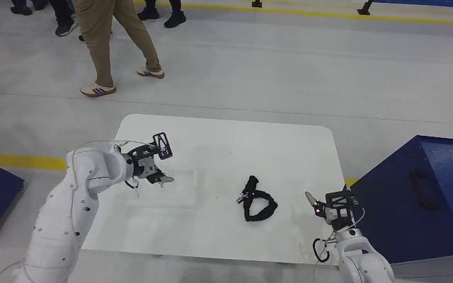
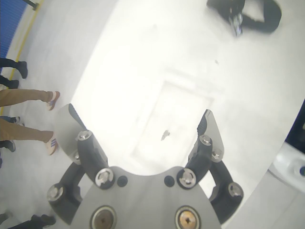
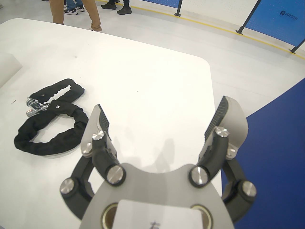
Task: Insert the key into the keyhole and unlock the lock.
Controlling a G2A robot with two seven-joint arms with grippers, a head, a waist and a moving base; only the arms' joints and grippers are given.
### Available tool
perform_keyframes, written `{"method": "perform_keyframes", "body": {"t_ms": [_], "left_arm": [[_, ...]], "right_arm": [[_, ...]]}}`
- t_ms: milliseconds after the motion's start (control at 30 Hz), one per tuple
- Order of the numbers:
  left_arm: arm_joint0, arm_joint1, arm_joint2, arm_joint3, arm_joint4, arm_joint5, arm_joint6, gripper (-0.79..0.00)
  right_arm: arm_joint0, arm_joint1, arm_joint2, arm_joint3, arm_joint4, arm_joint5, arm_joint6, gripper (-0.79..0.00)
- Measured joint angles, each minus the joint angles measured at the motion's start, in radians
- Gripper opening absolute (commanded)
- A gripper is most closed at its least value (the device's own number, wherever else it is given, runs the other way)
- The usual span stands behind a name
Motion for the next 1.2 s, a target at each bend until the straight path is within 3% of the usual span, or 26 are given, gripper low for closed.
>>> {"method": "perform_keyframes", "body": {"t_ms": [100, 300, 433, 500, 533, 567, 633, 733, 833, 1067, 1200], "left_arm": [[-0.070, -0.001, 0.076, 0.092, -0.036, 0.001, -0.103, 0.000], [-0.215, -0.010, 0.297, 0.313, -0.135, 0.001, -0.105, 0.000], [-0.297, -0.014, 0.428, 0.407, -0.200, 0.001, -0.106, -0.120], [-0.333, -0.015, 0.496, 0.445, -0.216, 0.001, -0.106, -0.132], [-0.348, -0.016, 0.526, 0.459, -0.222, 0.001, -0.106, -0.148], [-0.361, -0.017, 0.555, 0.471, -0.231, 0.001, -0.106, -0.219], [-0.392, -0.018, 0.617, 0.497, -0.259, 0.001, -0.106, -0.240], [-0.428, -0.016, 0.695, 0.516, -0.319, 0.001, -0.106, -0.379], [-0.460, -0.011, 0.759, 0.525, -0.371, 0.001, -0.105, -0.409], [-0.521, -0.009, 0.905, 0.549, -0.387, 0.001, -0.105, -0.400], [-0.553, -0.012, 0.970, 0.561, -0.412, 0.001, -0.105, -0.456]], "right_arm": [[0.000, 0.000, 0.000, 0.000, 0.000, 0.000, 0.000, 0.000], [0.000, 0.000, 0.000, 0.000, 0.000, 0.000, 0.000, 0.000], [0.000, 0.000, 0.000, 0.000, 0.000, 0.000, 0.000, 0.000], [0.000, 0.000, 0.000, 0.000, 0.000, 0.000, 0.000, 0.000], [0.000, 0.000, 0.000, 0.000, 0.000, 0.000, 0.000, 0.000], [0.000, 0.000, 0.000, 0.000, 0.000, 0.000, 0.000, 0.000], [0.000, 0.000, 0.000, 0.000, 0.000, 0.000, 0.000, 0.000], [0.000, 0.000, 0.000, 0.000, 0.000, 0.000, 0.000, 0.000], [0.000, 0.000, 0.000, 0.000, 0.000, 0.000, 0.000, 0.000], [0.000, 0.000, 0.000, 0.000, 0.000, 0.000, 0.000, 0.000], [0.000, 0.000, 0.000, 0.000, 0.000, 0.000, 0.000, 0.000]]}}
